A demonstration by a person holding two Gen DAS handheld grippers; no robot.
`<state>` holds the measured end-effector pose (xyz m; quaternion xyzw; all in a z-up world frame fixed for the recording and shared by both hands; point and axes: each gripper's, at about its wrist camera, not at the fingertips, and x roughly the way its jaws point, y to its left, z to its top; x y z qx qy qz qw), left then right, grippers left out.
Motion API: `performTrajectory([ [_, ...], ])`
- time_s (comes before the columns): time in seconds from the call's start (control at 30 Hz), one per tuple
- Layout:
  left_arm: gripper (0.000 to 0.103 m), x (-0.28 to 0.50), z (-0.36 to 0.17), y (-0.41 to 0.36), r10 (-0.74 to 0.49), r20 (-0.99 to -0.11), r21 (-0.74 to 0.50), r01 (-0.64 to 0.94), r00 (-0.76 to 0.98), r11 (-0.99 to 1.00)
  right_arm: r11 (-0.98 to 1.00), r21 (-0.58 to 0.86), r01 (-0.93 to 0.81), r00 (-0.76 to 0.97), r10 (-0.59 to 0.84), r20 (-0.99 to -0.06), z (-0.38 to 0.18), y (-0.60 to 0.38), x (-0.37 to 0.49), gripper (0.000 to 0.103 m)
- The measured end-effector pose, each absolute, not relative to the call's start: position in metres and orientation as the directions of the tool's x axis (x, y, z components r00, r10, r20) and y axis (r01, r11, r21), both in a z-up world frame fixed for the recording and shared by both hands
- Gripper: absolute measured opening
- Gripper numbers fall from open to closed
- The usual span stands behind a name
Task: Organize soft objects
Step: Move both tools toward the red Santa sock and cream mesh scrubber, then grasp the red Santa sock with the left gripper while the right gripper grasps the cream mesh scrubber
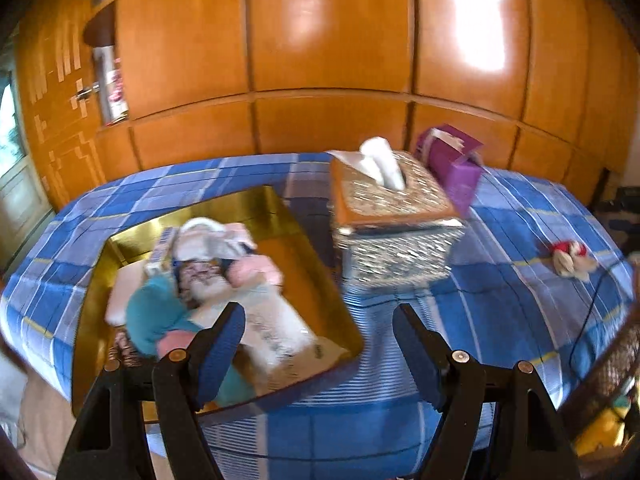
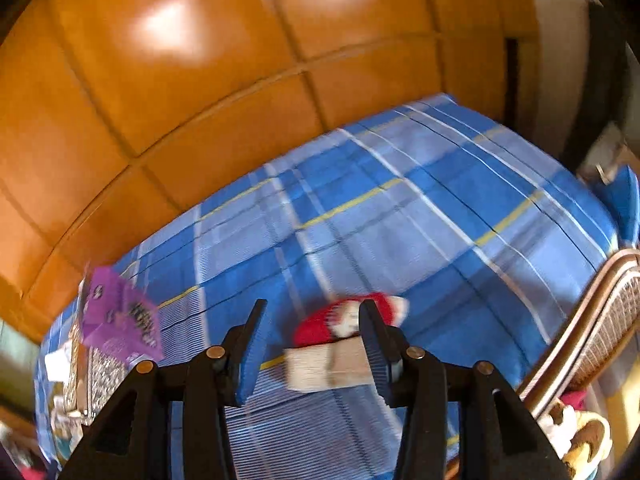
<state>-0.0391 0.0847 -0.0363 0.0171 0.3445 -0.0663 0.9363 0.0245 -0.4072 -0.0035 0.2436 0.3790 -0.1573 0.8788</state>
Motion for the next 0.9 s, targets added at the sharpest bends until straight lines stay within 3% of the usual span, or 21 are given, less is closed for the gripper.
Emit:
performTrajectory([
  [0.3,0.077,-0.038,-0.041,0.064,-0.162,-0.67,0.001,0.218,0.725,0.976,0.706,0.373,0.601,0.538,-0.013,-0.843,-0.043,-0.452,0.053,0.057],
  [0.4,0.077,-0.038,-0.041,0.063,-0.165,-0.675,0.0,0.223,0.719,0.975,0.681,0.343,0.647,0.463,0.007,-0.887,-0.06,-0.457,0.069,0.064],
  [0.53,0.077,-0.034,-0.042,0.062,-0.17,-0.68,-0.006,0.226,0.714,0.974,0.686,0.309,0.659,0.406,0.022,-0.914,-0.073,-0.452,0.086,0.064],
  [0.67,0.077,-0.032,-0.045,0.059,-0.176,-0.69,-0.005,0.238,0.702,0.971,0.753,0.342,0.562,0.473,0.047,-0.88,-0.071,-0.437,0.104,0.068],
  [0.77,0.077,-0.032,-0.045,0.054,-0.182,-0.69,0.004,0.255,0.7,0.967,0.782,0.523,0.339,0.582,0.262,-0.77,-0.057,-0.414,0.114,0.068],
  [0.9,0.077,-0.029,-0.043,0.045,-0.2,-0.696,0.008,0.285,0.69,0.959,0.819,0.499,0.282,0.638,0.229,-0.735,-0.038,-0.4,0.114,0.068],
])
